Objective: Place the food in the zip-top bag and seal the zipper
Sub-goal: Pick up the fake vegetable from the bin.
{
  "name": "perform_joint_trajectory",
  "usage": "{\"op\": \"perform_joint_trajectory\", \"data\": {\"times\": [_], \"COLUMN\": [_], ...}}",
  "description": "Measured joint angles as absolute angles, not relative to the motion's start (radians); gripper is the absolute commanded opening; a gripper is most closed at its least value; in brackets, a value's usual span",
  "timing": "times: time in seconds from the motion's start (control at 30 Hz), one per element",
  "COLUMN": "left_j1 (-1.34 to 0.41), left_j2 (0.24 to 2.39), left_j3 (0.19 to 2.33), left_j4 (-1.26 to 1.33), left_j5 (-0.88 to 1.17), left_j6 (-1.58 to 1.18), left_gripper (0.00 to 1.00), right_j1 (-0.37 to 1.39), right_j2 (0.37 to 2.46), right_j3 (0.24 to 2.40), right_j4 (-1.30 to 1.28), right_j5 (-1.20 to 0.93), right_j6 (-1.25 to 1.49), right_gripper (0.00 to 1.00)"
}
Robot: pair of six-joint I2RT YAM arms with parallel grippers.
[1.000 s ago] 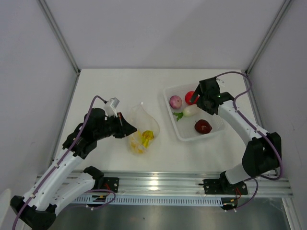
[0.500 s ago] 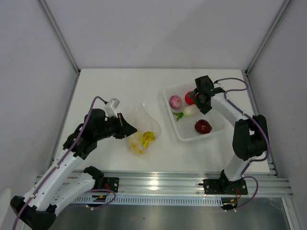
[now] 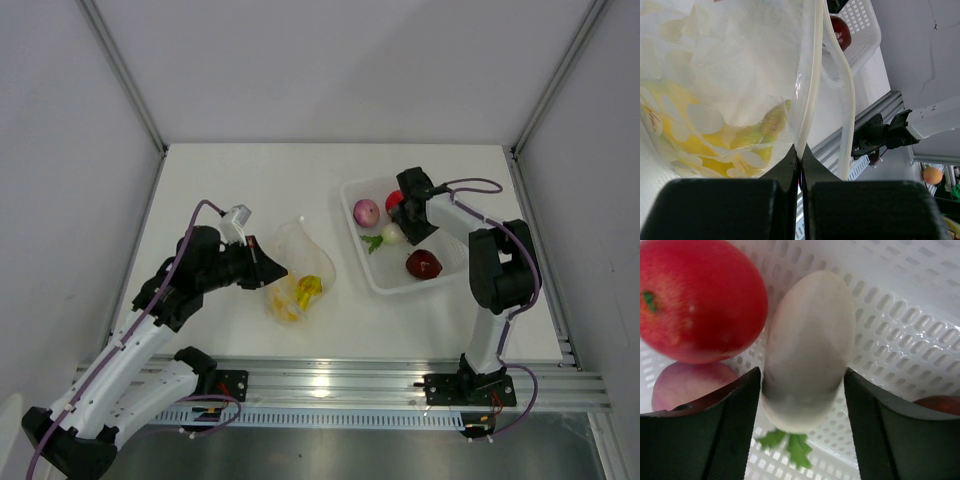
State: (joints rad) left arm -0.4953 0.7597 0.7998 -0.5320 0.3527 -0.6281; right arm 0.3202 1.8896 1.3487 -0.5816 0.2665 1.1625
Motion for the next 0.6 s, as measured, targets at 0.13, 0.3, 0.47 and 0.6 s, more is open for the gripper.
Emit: {"op": "perform_joint_trajectory", "data": {"times": [0.13,0.3,0.47,0.6], "left_j1": [-0.495,-0.495,-0.495,-0.495], "left_j2": [0.76,0.76,0.76,0.76], "left_j3": [0.8,0.8,0.799,0.798], "left_j4": [-0.532,-0.532,-0.532,-0.532], "left_j5": [0.353,0.353,0.353,0.353], "left_j6": [-0.628,-0.628,-0.628,-0.628], "left_gripper": [0.0,0.01,0.01,0.01], "right_j1": [0.321,0.328,0.35,0.408], "right_j2": [1.917,1.918,1.896,1.777], "right_j3": [1.349,1.349,1.349,1.324], "right_j4": [-0.569,-0.557,-0.56,-0.546], "right_j5": [0.261,0.255,0.256,0.266], "right_j6": [1.177,1.177,1.126,1.034], "right_gripper": [0.35,0.13,0.0,0.0]}}
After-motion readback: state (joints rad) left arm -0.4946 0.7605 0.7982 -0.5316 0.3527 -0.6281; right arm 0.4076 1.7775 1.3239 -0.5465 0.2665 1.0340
